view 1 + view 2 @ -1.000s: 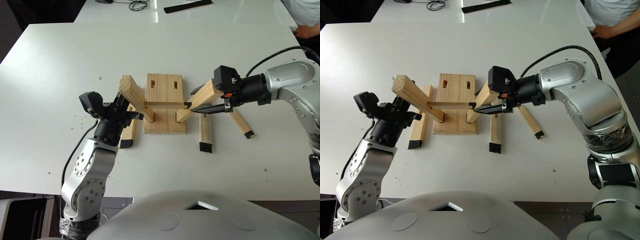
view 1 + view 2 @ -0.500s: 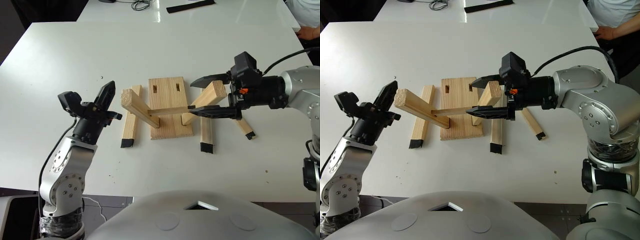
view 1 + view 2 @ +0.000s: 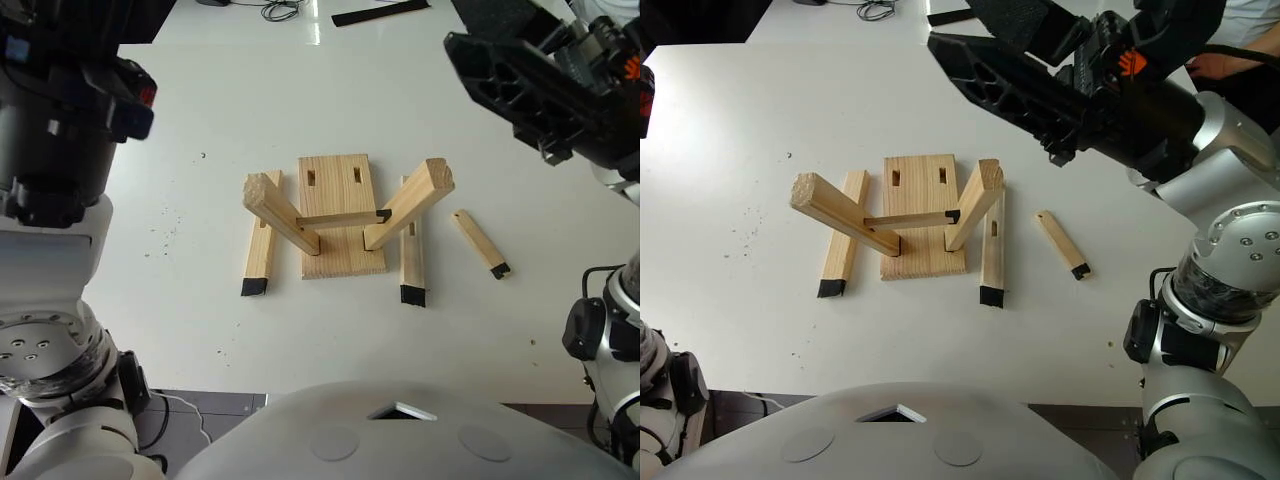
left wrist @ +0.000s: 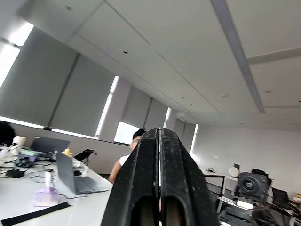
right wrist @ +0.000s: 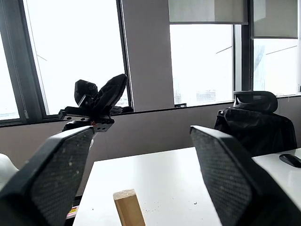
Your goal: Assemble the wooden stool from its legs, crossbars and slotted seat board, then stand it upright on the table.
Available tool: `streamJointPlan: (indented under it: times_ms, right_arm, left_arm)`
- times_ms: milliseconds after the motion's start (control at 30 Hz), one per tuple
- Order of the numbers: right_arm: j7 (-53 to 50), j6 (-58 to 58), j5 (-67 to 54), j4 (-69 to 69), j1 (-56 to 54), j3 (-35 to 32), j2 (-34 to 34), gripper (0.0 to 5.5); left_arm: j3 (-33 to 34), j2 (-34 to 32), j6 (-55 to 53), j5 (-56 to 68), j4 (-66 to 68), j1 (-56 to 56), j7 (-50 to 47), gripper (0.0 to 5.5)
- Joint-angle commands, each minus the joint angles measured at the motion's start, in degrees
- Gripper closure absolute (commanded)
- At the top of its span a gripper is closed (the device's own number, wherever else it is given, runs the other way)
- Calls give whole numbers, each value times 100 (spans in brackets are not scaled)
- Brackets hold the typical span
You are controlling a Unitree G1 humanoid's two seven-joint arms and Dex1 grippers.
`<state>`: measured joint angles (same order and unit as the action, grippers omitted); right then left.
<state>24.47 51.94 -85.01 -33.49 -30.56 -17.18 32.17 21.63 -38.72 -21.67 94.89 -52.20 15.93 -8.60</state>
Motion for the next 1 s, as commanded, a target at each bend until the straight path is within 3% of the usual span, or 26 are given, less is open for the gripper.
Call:
streamJointPlan:
  times_ms: [33,367,600,700,800,900,1000]
  right_arm:
    - [-560,-248,334,-78,88,426,-187,170]
    - [-947,-539,-1,55,79,641,-266,332]
    - [-1142,-857,-798,230,-558,449,-223,454]
    - [-759,-604,-185,124,-20,872,-16,499]
    - [-317,-430,770,26,887,1580,186,549]
    - [-104,-523,1508,42,1268,1983,173,549]
    - [-148,-678,1216,79,995,1710,-4,549]
  left_arm:
    - [-581,-80,-283,-457,76,-316,-138,550]
    - [-874,247,-16,-903,87,-398,36,550]
    - [-737,224,391,-707,-156,384,-196,550]
    - [-978,115,84,-943,-80,-127,-179,550]
    - [-1702,154,-422,-1510,185,-1257,72,550]
    - [-2309,124,-789,-2358,582,-1901,344,550]
    - [-2019,269,-549,-2297,492,-1791,521,550]
